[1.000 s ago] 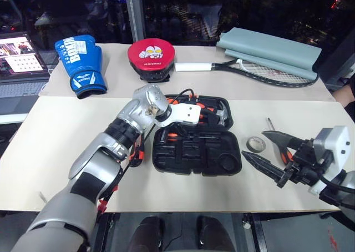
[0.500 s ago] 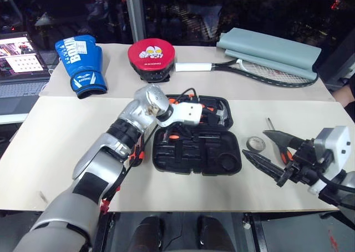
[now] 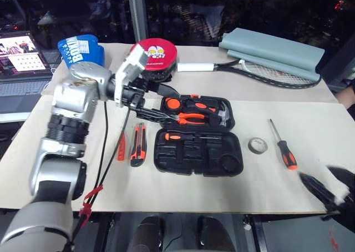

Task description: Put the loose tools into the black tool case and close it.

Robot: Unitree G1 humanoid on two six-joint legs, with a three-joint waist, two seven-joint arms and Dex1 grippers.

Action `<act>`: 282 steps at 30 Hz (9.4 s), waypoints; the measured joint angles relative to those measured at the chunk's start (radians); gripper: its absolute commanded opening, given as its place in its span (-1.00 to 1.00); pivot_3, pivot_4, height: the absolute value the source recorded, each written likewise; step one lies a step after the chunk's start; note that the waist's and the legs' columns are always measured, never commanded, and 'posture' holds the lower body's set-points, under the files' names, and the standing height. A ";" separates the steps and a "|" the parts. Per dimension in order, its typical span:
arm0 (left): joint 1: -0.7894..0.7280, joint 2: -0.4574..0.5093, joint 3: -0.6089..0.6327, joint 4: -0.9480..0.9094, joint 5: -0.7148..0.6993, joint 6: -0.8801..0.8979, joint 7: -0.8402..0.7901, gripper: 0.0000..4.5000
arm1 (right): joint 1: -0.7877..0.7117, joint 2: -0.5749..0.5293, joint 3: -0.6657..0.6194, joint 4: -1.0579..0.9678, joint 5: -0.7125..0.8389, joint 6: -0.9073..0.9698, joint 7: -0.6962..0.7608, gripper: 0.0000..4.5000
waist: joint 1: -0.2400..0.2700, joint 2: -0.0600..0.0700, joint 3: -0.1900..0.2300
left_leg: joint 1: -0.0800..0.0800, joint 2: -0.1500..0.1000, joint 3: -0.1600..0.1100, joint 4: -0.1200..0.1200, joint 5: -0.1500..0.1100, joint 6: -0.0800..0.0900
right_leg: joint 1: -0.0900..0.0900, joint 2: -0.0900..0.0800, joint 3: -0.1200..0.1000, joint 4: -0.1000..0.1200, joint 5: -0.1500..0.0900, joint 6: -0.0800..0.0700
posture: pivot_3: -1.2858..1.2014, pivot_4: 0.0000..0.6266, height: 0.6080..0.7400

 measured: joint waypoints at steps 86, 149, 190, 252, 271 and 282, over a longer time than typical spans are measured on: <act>0.027 0.083 -0.051 -0.011 0.096 -0.063 0.054 1.00 | -1.139 0.033 1.072 0.739 -0.614 -0.624 0.678 0.72 | -0.008 0.002 0.002 | -0.002 -0.002 0.001 -0.001 0.000 0.000 | -0.004 0.000 -0.001 0.001 0.001 0.001 | 0.03 -0.52 0.94; 0.030 0.105 -0.088 0.085 0.218 -0.198 -0.019 1.00 | -1.224 0.270 1.121 0.783 -0.633 -0.423 0.605 -0.99 | -0.019 0.002 0.002 | 0.003 -0.001 0.001 -0.001 0.000 -0.001 | -0.003 0.000 -0.001 0.005 0.001 0.000 | 0.03 -0.52 0.94; 1.116 0.370 0.771 -0.391 0.111 0.147 0.216 1.00 | -0.872 0.013 0.579 -0.086 0.020 0.168 0.454 0.72 | -0.004 0.001 0.004 | 0.007 0.003 -0.002 -0.009 0.002 -0.005 | -0.003 -0.002 -0.006 0.001 0.000 -0.006 | 0.03 -0.52 0.94; 0.114 0.278 -0.210 0.063 -0.420 0.857 1.380 -0.82 | -0.625 0.049 0.599 -0.335 0.181 0.086 -0.022 1.00 | 0.003 -0.002 0.004 | 0.008 -0.005 -0.003 -0.010 0.003 -0.008 | -0.002 -0.004 -0.004 0.008 -0.002 -0.005 | 0.03 -0.52 0.94; -0.338 -0.026 -0.589 0.381 0.432 -0.241 0.156 -0.82 | -0.493 -0.078 0.528 -0.344 0.223 0.086 0.022 1.00 | 0.024 -0.008 0.006 | -0.011 -0.004 -0.002 -0.003 -0.001 0.001 | -0.006 -0.004 -0.007 -0.003 -0.001 0.001 | 0.03 -0.52 0.94; -0.230 -0.147 -0.637 0.197 0.555 0.025 0.085 -0.82 | -0.424 -0.063 0.479 -0.408 0.268 0.087 -0.098 1.00 | 0.010 -0.008 0.006 | -0.009 -0.002 -0.004 -0.001 -0.001 0.001 | -0.006 -0.002 -0.005 0.000 -0.001 0.001 | 0.03 -0.52 0.94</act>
